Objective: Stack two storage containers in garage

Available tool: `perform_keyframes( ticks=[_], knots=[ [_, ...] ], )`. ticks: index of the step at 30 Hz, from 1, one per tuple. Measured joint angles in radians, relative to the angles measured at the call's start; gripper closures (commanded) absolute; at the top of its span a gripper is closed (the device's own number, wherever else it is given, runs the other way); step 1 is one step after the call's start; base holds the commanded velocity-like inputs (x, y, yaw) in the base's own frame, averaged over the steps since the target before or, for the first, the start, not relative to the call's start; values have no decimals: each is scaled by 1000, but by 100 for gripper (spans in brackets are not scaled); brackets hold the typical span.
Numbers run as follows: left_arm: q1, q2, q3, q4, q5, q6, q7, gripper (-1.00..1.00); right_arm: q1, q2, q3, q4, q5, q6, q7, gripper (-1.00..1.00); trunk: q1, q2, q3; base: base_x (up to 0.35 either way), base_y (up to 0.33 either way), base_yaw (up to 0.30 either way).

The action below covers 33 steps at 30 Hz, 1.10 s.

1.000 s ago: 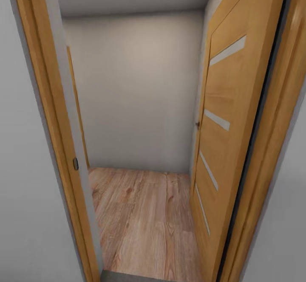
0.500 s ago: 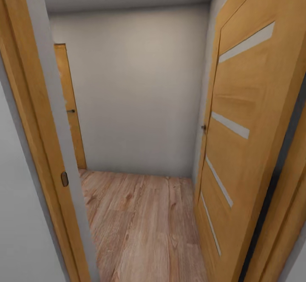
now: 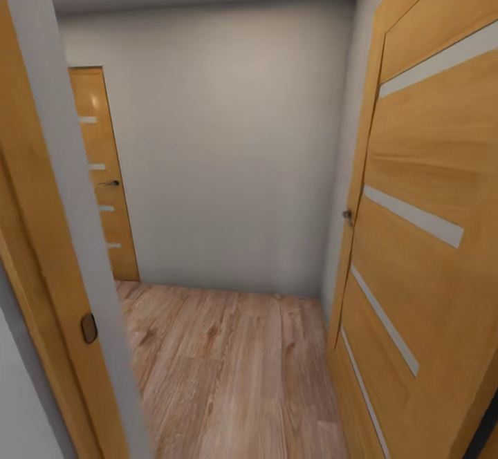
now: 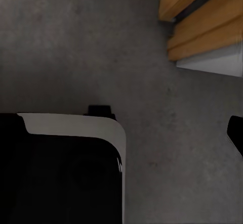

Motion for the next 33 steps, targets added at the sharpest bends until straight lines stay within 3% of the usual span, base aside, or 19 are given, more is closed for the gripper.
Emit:
perform_keyframes(
  ticks=[17, 33],
  knots=[
    [0, 0, 0, 0, -2, -7, 0, -100, 0, -1, 0, 0, 0, 0, -2, -100, 0, 0, 0, 305, -64, 0],
    [0, -5, 0, -2, -3, -15, 1, -100, 0, -1, 0, 1, -1, 2, 0, -100, 1, 0, 0, 21, -13, 0]
  ],
)
